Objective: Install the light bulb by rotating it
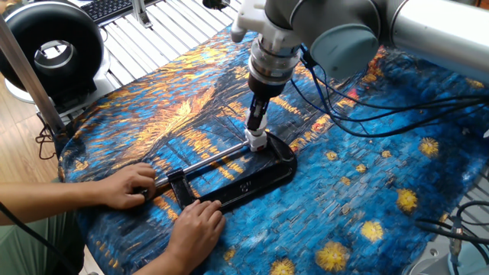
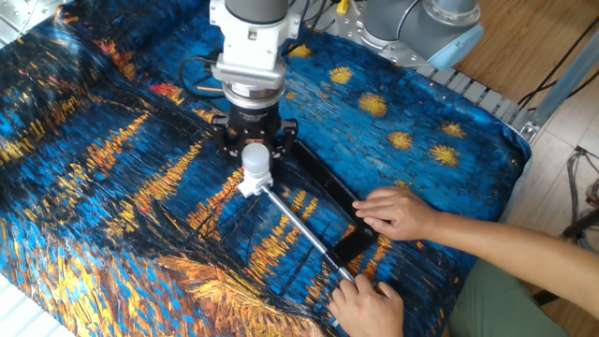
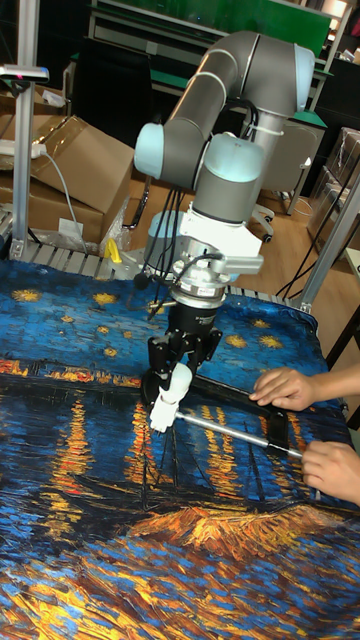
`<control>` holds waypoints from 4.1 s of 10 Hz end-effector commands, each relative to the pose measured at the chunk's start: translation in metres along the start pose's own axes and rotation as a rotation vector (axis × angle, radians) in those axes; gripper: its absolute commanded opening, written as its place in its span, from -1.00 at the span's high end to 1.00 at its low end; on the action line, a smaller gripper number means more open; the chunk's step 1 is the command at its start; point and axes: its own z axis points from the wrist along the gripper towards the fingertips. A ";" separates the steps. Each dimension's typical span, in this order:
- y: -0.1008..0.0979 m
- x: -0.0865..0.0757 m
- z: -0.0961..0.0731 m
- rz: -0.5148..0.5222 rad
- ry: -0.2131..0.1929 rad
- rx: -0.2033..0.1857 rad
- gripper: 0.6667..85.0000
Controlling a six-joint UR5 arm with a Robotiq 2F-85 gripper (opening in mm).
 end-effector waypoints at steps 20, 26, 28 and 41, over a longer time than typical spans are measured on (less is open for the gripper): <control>0.020 0.002 -0.025 -0.520 0.111 -0.110 -0.67; 0.021 0.015 -0.013 -0.640 0.116 -0.102 -0.63; 0.022 0.015 -0.012 -0.655 0.112 -0.104 -0.59; 0.019 0.007 -0.009 -0.728 0.089 -0.070 -0.22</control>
